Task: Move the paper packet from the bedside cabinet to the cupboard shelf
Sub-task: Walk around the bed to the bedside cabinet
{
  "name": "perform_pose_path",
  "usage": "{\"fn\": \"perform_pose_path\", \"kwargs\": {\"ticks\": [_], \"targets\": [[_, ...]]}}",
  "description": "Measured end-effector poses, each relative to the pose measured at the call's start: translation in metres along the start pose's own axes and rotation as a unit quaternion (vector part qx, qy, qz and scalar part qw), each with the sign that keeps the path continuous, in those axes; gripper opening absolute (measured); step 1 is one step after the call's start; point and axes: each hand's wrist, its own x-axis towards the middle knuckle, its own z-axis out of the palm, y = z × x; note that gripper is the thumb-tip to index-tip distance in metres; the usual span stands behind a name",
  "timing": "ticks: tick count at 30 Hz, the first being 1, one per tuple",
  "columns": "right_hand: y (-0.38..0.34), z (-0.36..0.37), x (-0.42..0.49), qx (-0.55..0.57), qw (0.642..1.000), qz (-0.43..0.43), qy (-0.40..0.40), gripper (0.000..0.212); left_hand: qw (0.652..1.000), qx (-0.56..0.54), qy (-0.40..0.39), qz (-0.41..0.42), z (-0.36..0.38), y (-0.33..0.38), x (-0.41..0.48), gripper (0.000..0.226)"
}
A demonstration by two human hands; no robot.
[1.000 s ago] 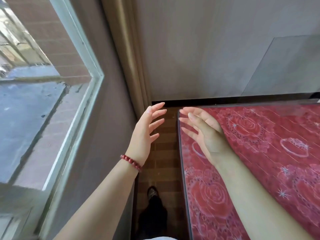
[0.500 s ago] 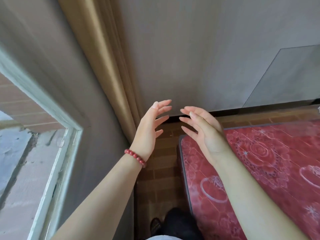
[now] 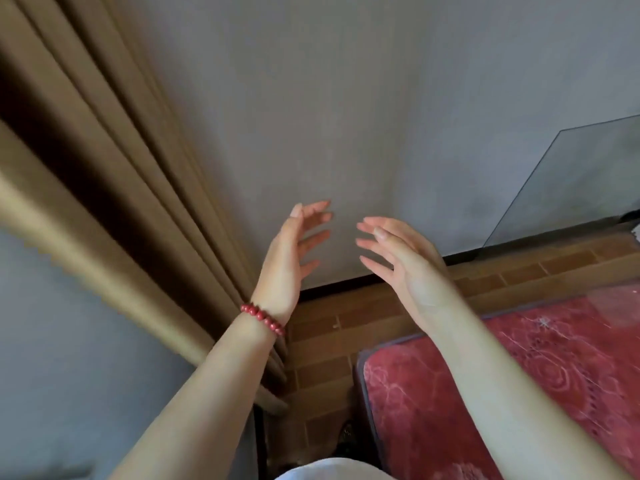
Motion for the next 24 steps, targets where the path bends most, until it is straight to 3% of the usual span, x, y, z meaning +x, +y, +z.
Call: {"fn": "perform_pose_path", "kwargs": {"ticks": [6,11,18,24], "targets": [[-0.008,-0.016,0.072,0.014,1.000,0.004,0.017,0.011,0.999,0.008,-0.038,0.001,0.011,0.005,0.080,0.047],[-0.008,-0.028,0.140,0.011,0.997,0.003,0.076,0.014,0.997,0.017,-0.072,-0.012,0.017,0.007,0.156,0.046],[-0.020,-0.038,0.236,-0.034,0.989,-0.016,0.143,0.038,0.987,0.053,-0.149,-0.005,0.024,0.012,0.272,0.048],[-0.031,-0.052,0.298,-0.015,0.976,-0.047,0.213,0.038,0.971,0.075,-0.229,0.001,0.038,0.018,0.356,0.045]]}}
